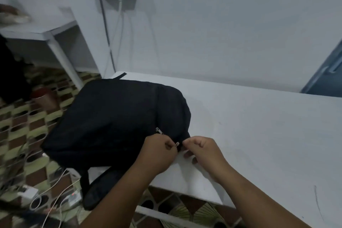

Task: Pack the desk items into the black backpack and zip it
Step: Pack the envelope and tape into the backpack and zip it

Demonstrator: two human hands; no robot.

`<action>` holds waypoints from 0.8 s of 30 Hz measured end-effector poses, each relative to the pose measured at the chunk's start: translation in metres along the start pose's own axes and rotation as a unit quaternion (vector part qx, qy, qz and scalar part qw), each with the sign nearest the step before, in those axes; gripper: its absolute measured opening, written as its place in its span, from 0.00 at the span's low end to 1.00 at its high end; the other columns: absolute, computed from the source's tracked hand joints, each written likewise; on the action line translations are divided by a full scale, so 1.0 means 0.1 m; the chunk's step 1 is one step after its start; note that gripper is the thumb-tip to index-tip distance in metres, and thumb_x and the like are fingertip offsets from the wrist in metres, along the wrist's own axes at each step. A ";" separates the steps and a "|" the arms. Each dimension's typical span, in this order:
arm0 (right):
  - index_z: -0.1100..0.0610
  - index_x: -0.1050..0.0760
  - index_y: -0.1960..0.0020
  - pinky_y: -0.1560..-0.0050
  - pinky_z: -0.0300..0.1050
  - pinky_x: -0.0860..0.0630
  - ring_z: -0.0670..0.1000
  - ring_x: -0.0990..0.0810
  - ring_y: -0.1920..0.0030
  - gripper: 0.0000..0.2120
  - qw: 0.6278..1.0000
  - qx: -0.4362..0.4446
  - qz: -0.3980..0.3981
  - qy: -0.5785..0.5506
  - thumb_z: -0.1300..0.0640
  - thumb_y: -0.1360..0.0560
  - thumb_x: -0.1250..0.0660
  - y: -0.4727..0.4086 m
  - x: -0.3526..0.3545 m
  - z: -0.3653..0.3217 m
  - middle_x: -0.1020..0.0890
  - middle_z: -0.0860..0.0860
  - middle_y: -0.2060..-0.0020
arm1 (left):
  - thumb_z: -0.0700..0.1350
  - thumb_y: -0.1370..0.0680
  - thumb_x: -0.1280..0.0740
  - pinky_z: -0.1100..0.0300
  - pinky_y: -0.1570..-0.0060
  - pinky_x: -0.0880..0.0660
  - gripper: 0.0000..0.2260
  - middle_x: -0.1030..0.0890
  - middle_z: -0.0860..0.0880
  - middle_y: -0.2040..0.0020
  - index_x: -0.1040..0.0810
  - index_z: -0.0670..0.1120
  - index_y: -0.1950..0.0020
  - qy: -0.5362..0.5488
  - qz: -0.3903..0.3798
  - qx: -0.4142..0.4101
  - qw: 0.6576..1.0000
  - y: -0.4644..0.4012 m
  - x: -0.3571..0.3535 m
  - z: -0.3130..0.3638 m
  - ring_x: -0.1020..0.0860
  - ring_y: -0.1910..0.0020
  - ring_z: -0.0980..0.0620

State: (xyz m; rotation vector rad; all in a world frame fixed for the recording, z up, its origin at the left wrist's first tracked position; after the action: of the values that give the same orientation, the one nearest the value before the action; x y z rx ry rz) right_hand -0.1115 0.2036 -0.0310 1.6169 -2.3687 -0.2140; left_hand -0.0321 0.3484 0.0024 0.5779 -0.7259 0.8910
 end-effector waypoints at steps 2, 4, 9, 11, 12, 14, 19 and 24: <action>0.59 0.15 0.57 0.65 0.44 0.24 0.51 0.15 0.63 0.16 0.999 -0.026 0.016 0.017 0.45 0.24 0.28 -0.10 -0.03 -0.03 0.13 0.52 0.61 | 0.44 0.22 0.31 0.71 0.65 0.27 0.06 0.17 0.52 0.62 0.15 0.46 0.56 -0.005 0.041 -0.015 0.999 0.09 -0.03 0.03 0.20 0.62 0.56; 0.65 0.16 0.57 0.67 0.43 0.25 0.51 0.16 0.66 0.20 0.999 -0.037 0.008 0.019 0.46 0.26 0.26 -0.17 -0.08 -0.10 0.14 0.54 0.64 | 0.44 0.21 0.31 0.67 0.65 0.25 0.06 0.18 0.52 0.64 0.16 0.46 0.57 -0.005 0.070 -0.017 0.997 0.17 -0.04 0.03 0.21 0.64 0.56; 0.71 0.23 0.60 0.67 0.43 0.23 0.53 0.15 0.67 0.18 0.999 -0.019 0.017 0.024 0.55 0.25 0.27 -0.27 -0.06 -0.13 0.14 0.57 0.65 | 0.46 0.22 0.32 0.61 0.68 0.24 0.08 0.19 0.52 0.66 0.17 0.46 0.59 -0.062 0.112 0.010 0.992 0.31 0.10 -0.10 0.22 0.68 0.55; 0.66 0.23 0.63 0.66 0.44 0.22 0.53 0.15 0.67 0.15 0.999 -0.030 0.019 0.018 0.56 0.24 0.28 -0.27 -0.04 -0.10 0.14 0.57 0.64 | 0.45 0.22 0.32 0.61 0.69 0.25 0.08 0.19 0.51 0.67 0.17 0.46 0.60 -0.080 0.123 0.036 0.989 0.37 0.20 -0.25 0.23 0.70 0.55; 0.65 0.23 0.63 0.66 0.44 0.21 0.54 0.15 0.67 0.14 0.999 -0.037 0.020 0.011 0.57 0.23 0.28 -0.28 -0.02 -0.08 0.14 0.57 0.64 | 0.44 0.23 0.32 0.60 0.69 0.25 0.08 0.19 0.50 0.68 0.18 0.46 0.61 -0.088 0.128 0.056 0.986 0.41 0.26 -0.34 0.23 0.71 0.55; 0.67 0.21 0.60 0.66 0.45 0.21 0.54 0.15 0.67 0.14 0.998 -0.053 0.021 0.002 0.57 0.22 0.30 -0.27 -0.01 0.00 0.14 0.59 0.63 | 0.44 0.23 0.31 0.60 0.68 0.26 0.08 0.19 0.52 0.68 0.18 0.48 0.63 -0.098 0.147 0.085 0.981 0.47 0.39 -0.56 0.23 0.70 0.55; 0.71 0.23 0.55 0.69 0.42 0.24 0.52 0.17 0.71 0.16 0.996 -0.079 0.037 0.012 0.56 0.20 0.33 -0.28 -0.07 0.06 0.14 0.59 0.66 | 0.50 0.23 0.28 0.60 0.67 0.24 0.07 0.19 0.55 0.68 0.17 0.53 0.62 -0.072 0.170 0.069 0.980 0.54 0.51 -0.84 0.21 0.68 0.57; 0.66 0.26 0.54 0.70 0.43 0.18 0.58 0.15 0.69 0.08 0.983 -0.091 0.102 -0.121 0.61 0.19 0.34 -0.52 0.04 -0.08 0.18 0.72 0.58 | 0.47 0.24 0.25 0.65 0.64 0.26 0.04 0.19 0.59 0.67 0.16 0.52 0.59 -0.052 0.232 -0.010 0.971 0.47 0.83 -0.94 0.21 0.66 0.61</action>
State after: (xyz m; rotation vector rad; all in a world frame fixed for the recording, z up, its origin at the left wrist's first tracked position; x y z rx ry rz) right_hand -0.0639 0.1809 -0.0372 1.3187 -2.5848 -0.5975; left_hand -0.0070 0.4794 0.0147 0.4439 -0.9857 1.2897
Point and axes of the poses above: each hand's wrist, its own y-axis away from the middle knuckle, its own x-axis out of the back of the hand, z = x × y, the point moved 1 cm from there along -y, towards the middle knuckle
